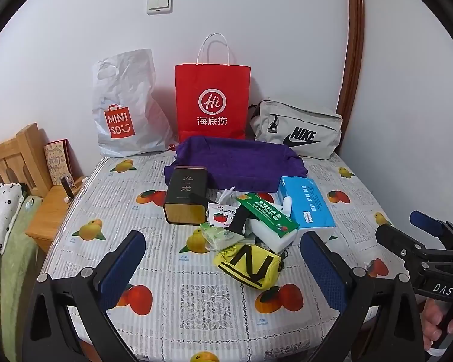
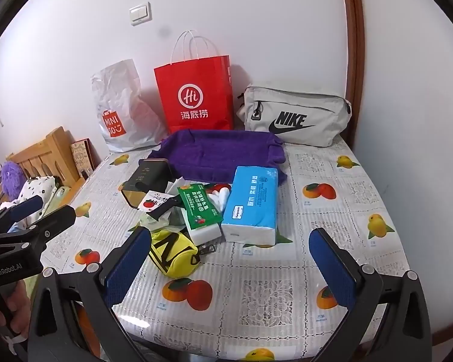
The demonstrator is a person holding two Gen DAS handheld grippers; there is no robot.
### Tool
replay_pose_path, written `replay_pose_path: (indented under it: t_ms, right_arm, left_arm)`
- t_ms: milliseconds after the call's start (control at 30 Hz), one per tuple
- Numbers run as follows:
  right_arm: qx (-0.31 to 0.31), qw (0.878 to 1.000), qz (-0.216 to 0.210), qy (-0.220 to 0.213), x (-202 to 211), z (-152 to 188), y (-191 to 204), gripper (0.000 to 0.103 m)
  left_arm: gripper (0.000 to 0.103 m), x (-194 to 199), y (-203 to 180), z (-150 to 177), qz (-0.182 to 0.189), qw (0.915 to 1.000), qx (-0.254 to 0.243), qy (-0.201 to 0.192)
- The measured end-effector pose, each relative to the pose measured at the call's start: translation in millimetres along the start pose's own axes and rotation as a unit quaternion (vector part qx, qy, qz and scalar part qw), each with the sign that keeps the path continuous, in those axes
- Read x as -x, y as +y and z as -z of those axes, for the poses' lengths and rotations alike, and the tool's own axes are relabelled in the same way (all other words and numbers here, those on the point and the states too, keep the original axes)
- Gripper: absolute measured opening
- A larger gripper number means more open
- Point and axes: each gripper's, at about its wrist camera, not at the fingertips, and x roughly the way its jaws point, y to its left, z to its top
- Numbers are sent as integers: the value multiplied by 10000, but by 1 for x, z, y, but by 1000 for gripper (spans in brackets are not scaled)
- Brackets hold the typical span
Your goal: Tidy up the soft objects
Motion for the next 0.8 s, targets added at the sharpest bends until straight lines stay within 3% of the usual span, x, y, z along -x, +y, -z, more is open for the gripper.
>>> replay_pose_path:
  t_ms: [800]
  right_arm:
    - [16,10000,-16,-44,4,-1,3,103]
  left_arm:
    - [103,4,1,-2,-12,10000,6,-31]
